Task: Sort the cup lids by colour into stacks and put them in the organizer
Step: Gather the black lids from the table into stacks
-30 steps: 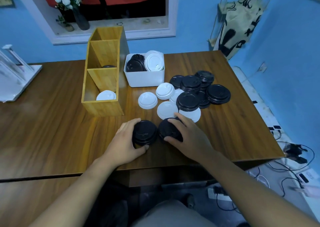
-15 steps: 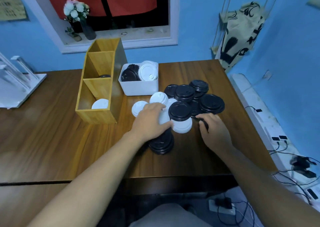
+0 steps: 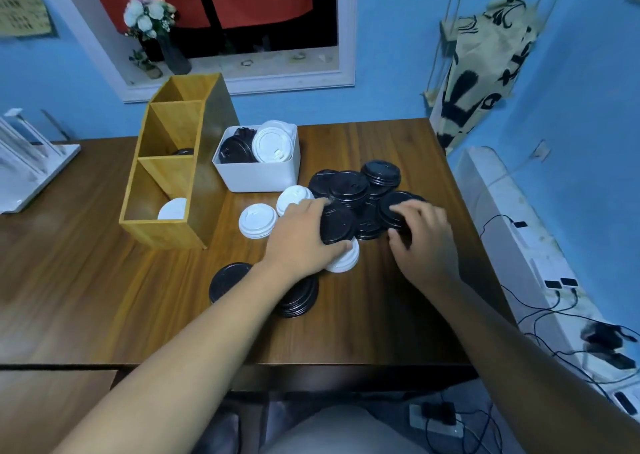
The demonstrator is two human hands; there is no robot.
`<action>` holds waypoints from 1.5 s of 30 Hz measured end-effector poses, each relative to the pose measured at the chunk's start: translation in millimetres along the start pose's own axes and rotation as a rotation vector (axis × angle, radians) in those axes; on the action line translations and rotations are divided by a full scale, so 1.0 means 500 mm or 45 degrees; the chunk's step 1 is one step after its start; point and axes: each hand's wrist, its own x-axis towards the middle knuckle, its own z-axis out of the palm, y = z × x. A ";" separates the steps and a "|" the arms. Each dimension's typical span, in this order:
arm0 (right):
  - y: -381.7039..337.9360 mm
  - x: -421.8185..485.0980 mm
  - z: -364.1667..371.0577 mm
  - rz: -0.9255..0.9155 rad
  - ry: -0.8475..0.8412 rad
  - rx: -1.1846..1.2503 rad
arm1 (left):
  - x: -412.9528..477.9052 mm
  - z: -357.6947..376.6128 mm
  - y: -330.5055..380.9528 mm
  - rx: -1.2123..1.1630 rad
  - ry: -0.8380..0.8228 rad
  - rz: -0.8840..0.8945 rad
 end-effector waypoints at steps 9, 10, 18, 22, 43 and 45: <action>0.048 0.085 0.019 0.153 -0.326 -0.084 | -0.165 -0.094 -0.132 -0.145 -0.051 -0.110; 0.044 0.083 0.021 0.169 -0.290 -0.039 | -0.184 -0.095 -0.142 -0.131 -0.055 -0.094; -0.156 0.009 0.033 -0.088 -0.385 0.316 | -0.233 -0.108 -0.216 -0.154 0.058 -0.097; -0.248 -0.054 0.063 -0.293 -0.554 0.376 | -0.252 -0.103 -0.257 -0.161 -0.044 -0.082; -0.317 -0.147 0.147 -0.243 -0.501 -0.007 | -0.253 -0.060 -0.320 0.142 -0.128 0.181; -0.321 -0.146 0.150 -0.239 -0.479 -0.025 | -0.253 -0.060 -0.322 0.156 -0.143 0.175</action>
